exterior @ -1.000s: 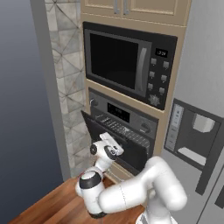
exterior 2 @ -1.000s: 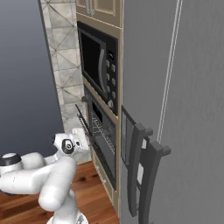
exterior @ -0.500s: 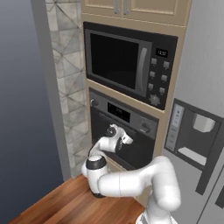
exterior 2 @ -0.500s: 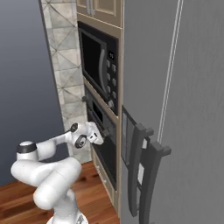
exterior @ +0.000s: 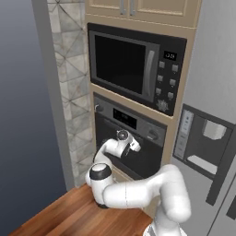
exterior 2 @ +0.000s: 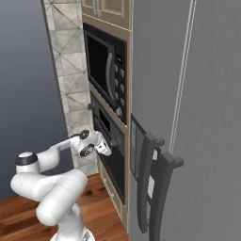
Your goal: Place the fish on the rack of the oven, and slide the rack back inside. Close the oven door.
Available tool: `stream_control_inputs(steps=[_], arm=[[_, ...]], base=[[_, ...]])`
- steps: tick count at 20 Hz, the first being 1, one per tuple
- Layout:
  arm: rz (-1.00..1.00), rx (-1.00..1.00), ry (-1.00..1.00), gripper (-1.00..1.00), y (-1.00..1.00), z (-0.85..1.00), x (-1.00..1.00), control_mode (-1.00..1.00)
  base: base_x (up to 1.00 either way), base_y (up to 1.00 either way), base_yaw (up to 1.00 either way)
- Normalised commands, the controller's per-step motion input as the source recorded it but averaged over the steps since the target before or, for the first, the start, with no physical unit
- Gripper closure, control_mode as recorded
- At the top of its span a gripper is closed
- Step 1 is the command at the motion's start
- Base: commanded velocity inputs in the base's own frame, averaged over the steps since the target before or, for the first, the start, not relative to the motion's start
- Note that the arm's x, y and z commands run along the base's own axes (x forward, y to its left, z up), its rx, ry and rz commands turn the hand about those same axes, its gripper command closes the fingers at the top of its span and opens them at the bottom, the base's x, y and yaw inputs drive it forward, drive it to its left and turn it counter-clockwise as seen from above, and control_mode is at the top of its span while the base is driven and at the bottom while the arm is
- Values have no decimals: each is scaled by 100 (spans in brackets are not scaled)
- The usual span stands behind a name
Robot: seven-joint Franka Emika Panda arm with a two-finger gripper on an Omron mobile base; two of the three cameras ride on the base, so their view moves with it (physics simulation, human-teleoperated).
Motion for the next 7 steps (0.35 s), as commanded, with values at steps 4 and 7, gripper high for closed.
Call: stream_control_inputs(steps=[4, 7], arm=[[0, 0, 0, -100, -4, 0, 0, -100], [0, 0, 0, -100, 0, 0, 0, -100]], base=[[0, 0, 0], [0, 0, 0]])
